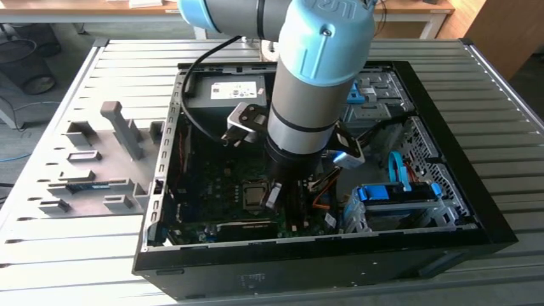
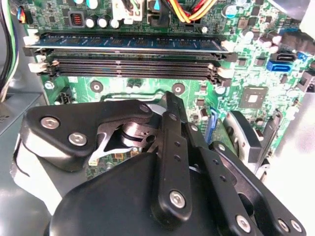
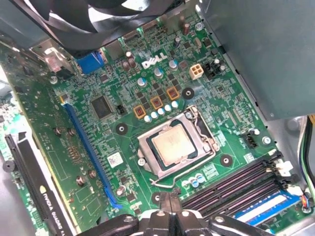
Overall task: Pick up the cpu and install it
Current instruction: 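Install the first cpu locking lever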
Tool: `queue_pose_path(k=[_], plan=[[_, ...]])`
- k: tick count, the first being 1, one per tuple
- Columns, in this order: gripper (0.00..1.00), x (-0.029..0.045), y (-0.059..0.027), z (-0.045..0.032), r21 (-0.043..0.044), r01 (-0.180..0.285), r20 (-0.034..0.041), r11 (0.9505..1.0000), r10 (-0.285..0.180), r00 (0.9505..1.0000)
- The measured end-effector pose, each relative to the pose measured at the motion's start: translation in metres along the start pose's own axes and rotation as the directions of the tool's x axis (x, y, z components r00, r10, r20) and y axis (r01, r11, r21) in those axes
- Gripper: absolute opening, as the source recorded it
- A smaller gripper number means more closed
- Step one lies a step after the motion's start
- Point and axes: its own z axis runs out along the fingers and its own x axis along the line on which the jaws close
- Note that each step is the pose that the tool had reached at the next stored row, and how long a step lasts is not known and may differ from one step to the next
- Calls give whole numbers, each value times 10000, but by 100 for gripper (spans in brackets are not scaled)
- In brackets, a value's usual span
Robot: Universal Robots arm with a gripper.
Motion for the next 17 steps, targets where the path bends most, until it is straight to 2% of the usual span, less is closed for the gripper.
queue_pose_path(k=[7,13,17], plan=[[10,-24,104,5,26,0,12,10000,0,10000],[10,-89,197,11,38,-1,18,10000,1,10000],[10,-119,226,12,47,0,25,10000,0,10000]])
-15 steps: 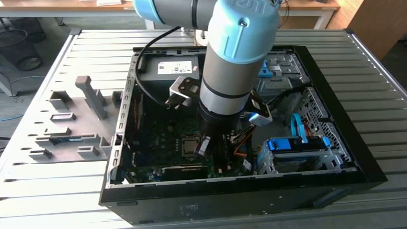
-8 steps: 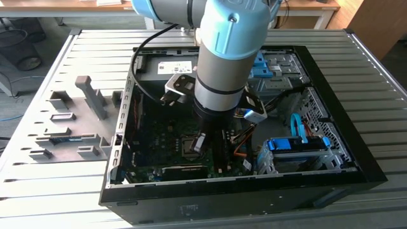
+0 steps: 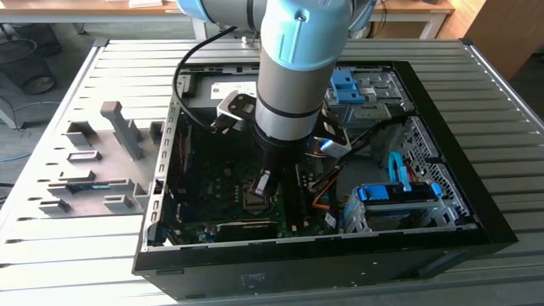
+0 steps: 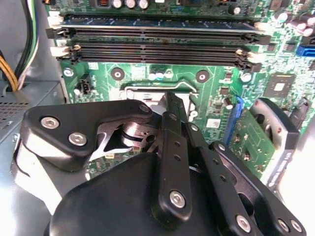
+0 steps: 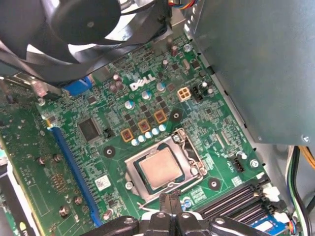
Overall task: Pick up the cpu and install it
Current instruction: 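Install the first cpu locking lever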
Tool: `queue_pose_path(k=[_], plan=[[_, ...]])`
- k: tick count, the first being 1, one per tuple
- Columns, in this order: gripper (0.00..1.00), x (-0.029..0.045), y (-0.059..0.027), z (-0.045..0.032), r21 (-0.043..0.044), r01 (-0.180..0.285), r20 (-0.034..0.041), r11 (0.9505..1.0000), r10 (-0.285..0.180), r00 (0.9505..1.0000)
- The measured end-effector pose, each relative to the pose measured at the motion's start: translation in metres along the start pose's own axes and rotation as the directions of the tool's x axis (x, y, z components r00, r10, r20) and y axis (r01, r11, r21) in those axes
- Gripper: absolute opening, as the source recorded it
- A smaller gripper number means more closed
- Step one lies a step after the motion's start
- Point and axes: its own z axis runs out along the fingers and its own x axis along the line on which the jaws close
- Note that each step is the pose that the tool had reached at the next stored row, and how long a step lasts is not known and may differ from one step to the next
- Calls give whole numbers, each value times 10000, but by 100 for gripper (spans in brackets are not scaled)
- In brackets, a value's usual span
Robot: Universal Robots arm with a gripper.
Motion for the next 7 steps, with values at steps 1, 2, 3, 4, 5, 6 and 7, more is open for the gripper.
queue_pose_path(k=[1,2,3,4,5,6,7], plan=[[10,-2,1,-2,2,1,-1,10000,-1,10000],[10,-3,1,-4,2,1,-3,10000,-1,10000],[10,-3,2,-4,4,1,-4,10000,-1,10000],[10,-3,3,-5,5,-1,-7,10000,1,10000],[10,-3,2,-5,6,-1,-8,10000,1,10000],[10,-3,3,-5,7,-1,-9,10000,1,10000],[10,-3,2,-5,7,0,-8,10000,0,10000]])
